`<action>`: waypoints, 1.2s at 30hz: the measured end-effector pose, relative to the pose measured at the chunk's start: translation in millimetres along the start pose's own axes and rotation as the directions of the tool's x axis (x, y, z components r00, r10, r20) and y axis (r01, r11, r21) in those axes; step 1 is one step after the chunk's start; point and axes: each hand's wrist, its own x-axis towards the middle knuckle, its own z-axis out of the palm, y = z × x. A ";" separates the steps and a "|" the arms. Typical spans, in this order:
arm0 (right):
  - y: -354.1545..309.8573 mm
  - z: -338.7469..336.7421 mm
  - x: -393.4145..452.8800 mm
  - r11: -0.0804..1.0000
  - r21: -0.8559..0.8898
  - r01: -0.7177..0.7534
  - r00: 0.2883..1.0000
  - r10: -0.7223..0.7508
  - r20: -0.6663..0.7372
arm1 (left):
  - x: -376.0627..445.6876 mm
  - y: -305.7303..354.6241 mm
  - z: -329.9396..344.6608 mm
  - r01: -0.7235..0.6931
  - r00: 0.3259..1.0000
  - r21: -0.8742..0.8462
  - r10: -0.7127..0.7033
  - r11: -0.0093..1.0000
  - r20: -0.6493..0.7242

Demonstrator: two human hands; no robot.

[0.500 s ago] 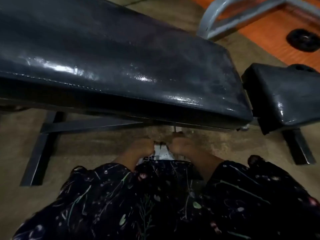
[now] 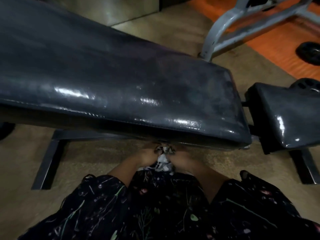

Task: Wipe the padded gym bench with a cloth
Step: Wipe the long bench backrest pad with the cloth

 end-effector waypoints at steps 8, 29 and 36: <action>-3.9 -32.2 -89.9 0.899 0.157 0.410 0.906 -0.421 0.043 | -84.3 42.9 -9.5 -0.345 0.938 0.017 0.345 0.938 0.027; -280.2 -69.3 -233.4 0.370 0.536 0.759 0.575 -0.767 -0.285 | -285.2 54.1 -224.4 -0.149 0.014 0.458 0.465 0.876 -0.885; -407.4 -2.2 -226.4 0.372 0.727 0.577 0.629 -0.770 -0.106 | -315.3 -11.1 -323.2 -0.101 -0.037 0.305 0.302 0.947 -0.952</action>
